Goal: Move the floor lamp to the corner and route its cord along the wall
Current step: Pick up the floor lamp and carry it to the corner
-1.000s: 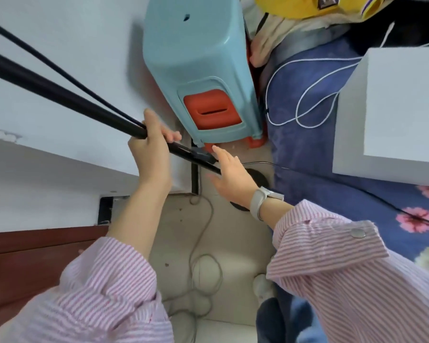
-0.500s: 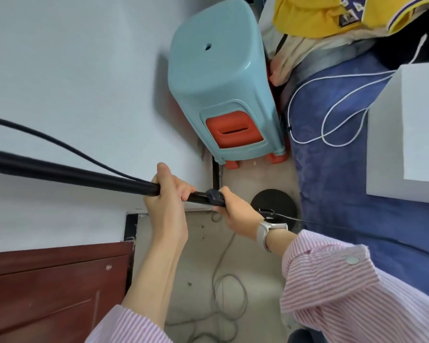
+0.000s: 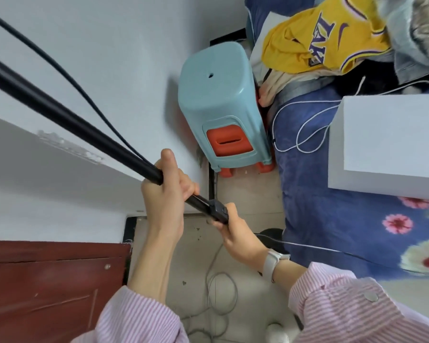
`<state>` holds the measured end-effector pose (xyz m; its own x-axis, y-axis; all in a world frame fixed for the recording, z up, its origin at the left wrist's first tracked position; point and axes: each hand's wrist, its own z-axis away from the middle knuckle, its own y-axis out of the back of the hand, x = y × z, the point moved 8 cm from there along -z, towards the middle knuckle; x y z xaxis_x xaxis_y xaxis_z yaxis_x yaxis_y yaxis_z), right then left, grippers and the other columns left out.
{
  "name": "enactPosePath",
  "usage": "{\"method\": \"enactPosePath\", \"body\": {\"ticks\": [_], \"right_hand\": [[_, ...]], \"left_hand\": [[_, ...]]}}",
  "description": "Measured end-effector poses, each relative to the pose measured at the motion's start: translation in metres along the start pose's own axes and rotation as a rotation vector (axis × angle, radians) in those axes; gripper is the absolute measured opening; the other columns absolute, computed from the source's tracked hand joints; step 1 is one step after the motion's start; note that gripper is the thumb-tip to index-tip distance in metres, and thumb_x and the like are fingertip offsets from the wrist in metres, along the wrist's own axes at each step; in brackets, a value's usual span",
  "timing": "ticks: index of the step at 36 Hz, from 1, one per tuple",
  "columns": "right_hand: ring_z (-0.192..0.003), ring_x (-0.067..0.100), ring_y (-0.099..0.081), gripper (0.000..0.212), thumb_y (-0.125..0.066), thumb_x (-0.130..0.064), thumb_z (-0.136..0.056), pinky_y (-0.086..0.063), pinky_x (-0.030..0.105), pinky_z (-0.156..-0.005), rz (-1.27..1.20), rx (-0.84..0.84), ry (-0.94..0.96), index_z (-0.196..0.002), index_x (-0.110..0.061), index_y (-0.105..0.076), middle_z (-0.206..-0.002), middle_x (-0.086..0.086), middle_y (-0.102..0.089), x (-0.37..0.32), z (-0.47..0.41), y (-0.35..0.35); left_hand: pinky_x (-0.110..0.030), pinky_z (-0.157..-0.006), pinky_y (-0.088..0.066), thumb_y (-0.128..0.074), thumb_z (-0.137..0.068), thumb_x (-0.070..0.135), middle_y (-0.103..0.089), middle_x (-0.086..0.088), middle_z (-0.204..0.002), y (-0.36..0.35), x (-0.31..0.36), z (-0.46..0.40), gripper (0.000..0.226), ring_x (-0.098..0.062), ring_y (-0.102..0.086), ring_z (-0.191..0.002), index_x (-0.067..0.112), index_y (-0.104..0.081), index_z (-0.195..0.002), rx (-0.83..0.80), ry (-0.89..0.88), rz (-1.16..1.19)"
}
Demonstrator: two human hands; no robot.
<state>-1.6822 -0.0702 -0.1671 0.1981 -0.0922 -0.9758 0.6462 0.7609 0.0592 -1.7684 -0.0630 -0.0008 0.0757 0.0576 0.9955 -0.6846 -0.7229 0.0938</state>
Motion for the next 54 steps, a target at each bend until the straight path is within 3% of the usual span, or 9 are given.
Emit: {"method": "enactPosePath", "body": {"ticks": [3, 7, 14, 19, 23, 33, 36, 48, 54], "right_hand": [[-0.05, -0.005, -0.045, 0.011, -0.039, -0.012, -0.093, -0.034, 0.009, -0.046, -0.031, 0.054, 0.031, -0.09, -0.016, -0.029, -0.072, -0.005, -0.05, -0.011, 0.028, -0.006], [-0.045, -0.003, -0.041, 0.016, -0.04, -0.017, -0.094, -0.034, 0.011, -0.044, -0.034, 0.161, 0.059, -0.086, -0.025, -0.028, -0.063, -0.007, -0.04, -0.02, 0.073, -0.014], [-0.043, -0.004, -0.043, 0.021, -0.042, -0.012, -0.093, -0.034, 0.008, -0.042, -0.021, 0.325, 0.087, -0.082, -0.025, -0.029, -0.059, -0.017, -0.054, -0.049, 0.165, -0.021], [-0.044, 0.002, -0.034, 0.016, -0.045, -0.016, -0.092, -0.032, 0.016, -0.043, -0.004, 0.473, 0.041, -0.089, -0.013, -0.03, -0.061, -0.006, -0.037, -0.052, 0.231, 0.001], [-0.054, 0.007, -0.034, 0.014, -0.045, -0.014, -0.091, -0.034, 0.029, -0.054, -0.035, 0.617, 0.013, -0.091, -0.011, -0.032, -0.066, -0.004, -0.038, -0.049, 0.287, 0.032], [-0.065, 0.007, -0.038, 0.006, -0.041, -0.004, -0.092, -0.037, 0.025, -0.067, -0.097, 0.95, -0.018, -0.096, -0.006, -0.037, -0.075, -0.005, -0.039, -0.034, 0.451, 0.148], [-0.058, -0.002, -0.043, 0.011, -0.042, -0.007, -0.092, -0.036, 0.013, -0.058, -0.086, 1.044, -0.045, -0.087, -0.016, -0.037, -0.071, -0.009, -0.043, -0.027, 0.507, 0.192], [-0.066, 0.023, -0.041, 0.015, -0.042, -0.01, -0.093, -0.036, 0.037, -0.063, 0.019, 1.32, -0.039, -0.1, 0.002, -0.037, -0.075, 0.013, -0.045, -0.049, 0.694, 0.363], [-0.066, 0.021, -0.041, 0.008, -0.042, -0.006, -0.093, -0.035, 0.029, -0.06, 0.086, 1.498, 0.003, -0.095, -0.001, -0.036, -0.073, 0.009, -0.044, -0.069, 0.768, 0.452]], "left_hand": [[-0.021, -0.049, -0.042, -0.043, -0.093, 0.035, -0.027, 0.014, -0.039, 0.007, 0.017, 0.021, 0.046, -0.011, -0.026, -0.039, 0.022, -0.03, -0.052, -0.009, -0.061, 0.042], [-0.026, -0.063, -0.049, -0.039, -0.091, 0.036, -0.043, 0.01, -0.05, 0.014, 0.039, 0.063, 0.025, -0.013, -0.041, -0.051, 0.018, -0.04, -0.073, -0.115, -0.207, 0.065], [-0.027, -0.054, -0.045, -0.029, -0.094, 0.026, -0.045, 0.009, -0.053, 0.016, 0.074, 0.145, 0.025, -0.015, -0.043, -0.048, 0.021, -0.039, -0.072, -0.319, -0.267, 0.077], [-0.028, -0.052, -0.042, -0.027, -0.094, 0.024, -0.039, -0.004, -0.059, -0.015, 0.095, 0.202, 0.025, -0.016, -0.04, -0.048, 0.005, -0.038, -0.081, -0.495, -0.265, 0.089], [-0.031, -0.051, -0.039, -0.028, -0.094, 0.025, -0.038, -0.003, -0.06, -0.06, 0.108, 0.25, 0.023, -0.016, -0.038, -0.048, 0.006, -0.035, -0.083, -0.636, -0.269, 0.112], [-0.03, -0.046, -0.035, -0.033, -0.093, 0.024, -0.036, -0.002, -0.057, -0.214, 0.149, 0.407, 0.022, -0.013, -0.036, -0.045, 0.014, -0.035, -0.074, -1.027, -0.253, 0.166], [-0.033, -0.045, -0.033, -0.03, -0.099, 0.014, -0.034, -0.005, -0.059, -0.264, 0.165, 0.46, 0.026, -0.014, -0.034, -0.046, 0.015, -0.033, -0.073, -1.105, -0.225, 0.194], [-0.031, -0.046, -0.027, -0.028, -0.099, 0.014, -0.03, -0.005, -0.059, -0.442, 0.252, 0.633, 0.026, -0.017, -0.029, -0.049, 0.013, -0.029, -0.072, -1.411, -0.238, 0.308], [-0.034, -0.044, -0.025, -0.028, -0.099, 0.011, -0.034, -0.001, -0.051, -0.529, 0.301, 0.697, 0.029, -0.015, -0.03, -0.042, 0.015, -0.03, -0.07, -1.513, -0.247, 0.398]]}}
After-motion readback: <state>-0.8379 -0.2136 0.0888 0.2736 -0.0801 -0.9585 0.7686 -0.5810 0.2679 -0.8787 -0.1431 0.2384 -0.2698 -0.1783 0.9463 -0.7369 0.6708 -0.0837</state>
